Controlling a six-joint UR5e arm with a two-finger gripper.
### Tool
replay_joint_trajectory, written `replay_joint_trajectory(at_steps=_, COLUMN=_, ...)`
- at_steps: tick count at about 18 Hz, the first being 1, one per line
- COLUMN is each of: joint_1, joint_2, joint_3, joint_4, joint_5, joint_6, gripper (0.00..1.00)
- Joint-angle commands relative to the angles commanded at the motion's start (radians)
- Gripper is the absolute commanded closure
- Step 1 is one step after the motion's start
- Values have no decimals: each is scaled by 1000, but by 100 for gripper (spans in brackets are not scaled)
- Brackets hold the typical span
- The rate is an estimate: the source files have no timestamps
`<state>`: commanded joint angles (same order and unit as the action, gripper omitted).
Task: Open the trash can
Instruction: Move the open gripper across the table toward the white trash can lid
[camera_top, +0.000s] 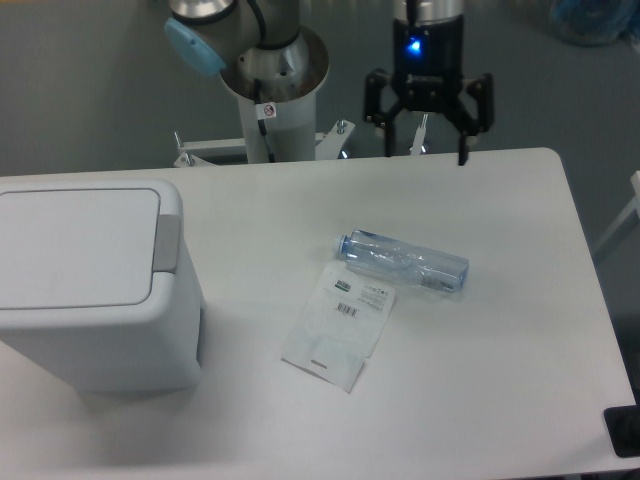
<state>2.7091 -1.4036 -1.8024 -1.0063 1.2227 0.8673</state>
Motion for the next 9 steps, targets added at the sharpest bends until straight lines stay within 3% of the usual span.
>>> replay_joint_trajectory(at_steps=4, joint_1=-57, joint_2=-3, joint_3=6, joint_4=8, joint_5=-74, joint_6=-256, gripper=0)
replay_joint_trajectory(at_steps=9, joint_1=-135, joint_2=-34, joint_3=6, joint_4=31, joint_5=-112, joint_6=-398, gripper=0)
